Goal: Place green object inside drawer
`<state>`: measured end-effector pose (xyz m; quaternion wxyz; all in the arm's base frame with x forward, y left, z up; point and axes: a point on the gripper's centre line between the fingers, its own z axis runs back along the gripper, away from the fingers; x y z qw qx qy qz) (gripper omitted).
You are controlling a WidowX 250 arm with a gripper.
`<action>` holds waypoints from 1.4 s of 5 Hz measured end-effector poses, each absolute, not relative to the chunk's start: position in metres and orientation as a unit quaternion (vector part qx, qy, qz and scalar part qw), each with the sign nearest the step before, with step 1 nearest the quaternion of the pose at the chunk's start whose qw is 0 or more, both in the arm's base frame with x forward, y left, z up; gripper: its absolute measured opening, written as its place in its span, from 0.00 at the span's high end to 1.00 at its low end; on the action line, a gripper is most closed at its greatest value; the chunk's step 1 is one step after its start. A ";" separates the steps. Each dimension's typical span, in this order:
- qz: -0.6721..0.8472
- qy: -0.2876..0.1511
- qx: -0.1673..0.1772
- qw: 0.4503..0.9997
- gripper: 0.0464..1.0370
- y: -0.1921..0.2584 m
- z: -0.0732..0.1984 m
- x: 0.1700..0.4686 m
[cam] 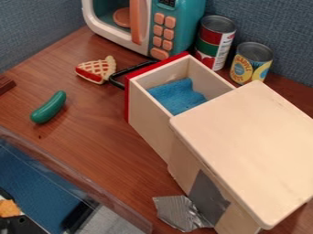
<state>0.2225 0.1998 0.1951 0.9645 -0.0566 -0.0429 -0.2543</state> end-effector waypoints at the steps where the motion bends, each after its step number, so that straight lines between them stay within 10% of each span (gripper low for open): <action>1: -0.247 -0.034 -0.070 0.966 0.04 0.199 0.182 0.223; 5: -0.140 -0.019 0.081 0.987 0.04 0.127 0.069 0.208; 7: -0.117 0.002 0.096 0.989 0.04 0.143 0.039 0.221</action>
